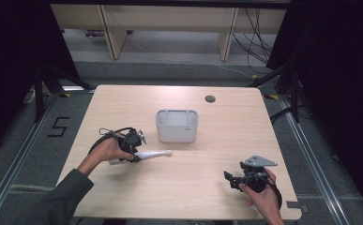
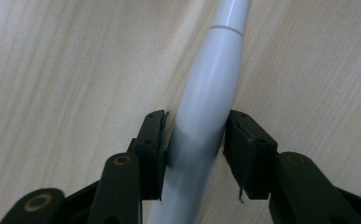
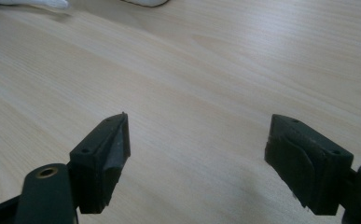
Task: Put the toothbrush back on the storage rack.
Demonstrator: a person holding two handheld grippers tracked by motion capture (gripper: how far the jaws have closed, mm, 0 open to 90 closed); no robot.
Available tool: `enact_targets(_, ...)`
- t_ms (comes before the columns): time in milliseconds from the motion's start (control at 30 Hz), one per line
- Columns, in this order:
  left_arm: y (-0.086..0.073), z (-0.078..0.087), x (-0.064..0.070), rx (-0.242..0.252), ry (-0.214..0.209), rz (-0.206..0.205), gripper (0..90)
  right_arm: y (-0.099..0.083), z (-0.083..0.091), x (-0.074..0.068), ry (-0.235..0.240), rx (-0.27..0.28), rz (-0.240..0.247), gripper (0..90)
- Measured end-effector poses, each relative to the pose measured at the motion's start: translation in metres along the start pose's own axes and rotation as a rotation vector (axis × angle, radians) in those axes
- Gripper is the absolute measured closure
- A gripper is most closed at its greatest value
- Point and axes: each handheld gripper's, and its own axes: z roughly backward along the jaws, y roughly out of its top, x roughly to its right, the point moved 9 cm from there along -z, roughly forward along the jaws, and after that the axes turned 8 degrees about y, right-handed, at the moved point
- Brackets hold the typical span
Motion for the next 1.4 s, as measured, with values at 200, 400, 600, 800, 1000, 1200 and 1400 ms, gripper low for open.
enact_targets(200, 0.0, 0.0, 0.002, -0.041, -0.018, -0.004, 64.4, 0.0, 0.0, 0.0, 0.0, -0.003, 0.002, 22.4)
enact_targets(400, 0.0, 0.0, 0.002, -0.062, -0.029, -0.001, 65.5, -0.001, 0.0, -0.003, 0.004, -0.005, -0.019, 22.4)
enact_targets(600, -0.002, 0.001, 0.004, -0.094, -0.033, -0.01, 65.7, -0.001, -0.001, -0.003, 0.005, -0.004, -0.016, 22.4)
enact_targets(800, -0.002, 0.001, 0.003, -0.118, -0.041, -0.009, 65.7, -0.001, -0.001, -0.003, 0.005, -0.004, -0.015, 22.4)
enact_targets(1000, -0.003, 0.001, 0.001, -0.124, -0.024, -0.002, 66.2, 0.0, -0.001, -0.001, 0.003, -0.003, -0.002, 22.4)
enact_targets(1200, -0.002, 0.006, 0.002, -0.092, -0.023, -0.003, 66.3, -0.001, -0.001, 0.001, -0.002, -0.003, 0.001, 22.4)
enact_targets(1400, 0.002, 0.02, 0.01, -0.038, -0.021, -0.013, 66.4, 0.0, 0.0, 0.001, -0.007, -0.003, 0.009, 22.4)
